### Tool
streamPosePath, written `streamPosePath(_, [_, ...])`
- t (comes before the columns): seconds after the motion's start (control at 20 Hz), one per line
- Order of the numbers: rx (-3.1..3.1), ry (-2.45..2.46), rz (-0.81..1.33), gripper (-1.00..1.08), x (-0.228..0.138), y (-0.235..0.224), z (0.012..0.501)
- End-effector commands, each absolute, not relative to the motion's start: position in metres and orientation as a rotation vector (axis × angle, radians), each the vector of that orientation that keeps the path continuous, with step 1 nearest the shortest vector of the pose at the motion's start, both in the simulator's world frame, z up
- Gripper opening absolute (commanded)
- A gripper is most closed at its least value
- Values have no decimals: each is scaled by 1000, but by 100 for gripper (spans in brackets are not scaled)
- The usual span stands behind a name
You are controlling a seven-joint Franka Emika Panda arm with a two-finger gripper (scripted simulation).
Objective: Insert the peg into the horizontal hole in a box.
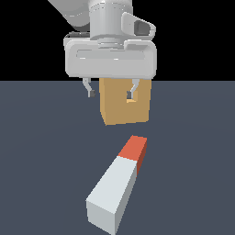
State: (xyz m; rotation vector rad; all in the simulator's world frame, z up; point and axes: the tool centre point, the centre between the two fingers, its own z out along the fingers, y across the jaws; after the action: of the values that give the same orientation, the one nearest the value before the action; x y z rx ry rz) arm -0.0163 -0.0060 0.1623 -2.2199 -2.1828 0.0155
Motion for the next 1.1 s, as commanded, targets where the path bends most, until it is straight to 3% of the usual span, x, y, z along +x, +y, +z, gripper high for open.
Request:
streamPosePath(0.0, [-2220, -2183, 16, 100, -16, -6, 162])
streamPosePath(0.4, [-2296, -2111, 14, 100, -10, -28, 147])
streamPosePath(1.05, [-2599, -1764, 4, 100, 0, -129, 81])
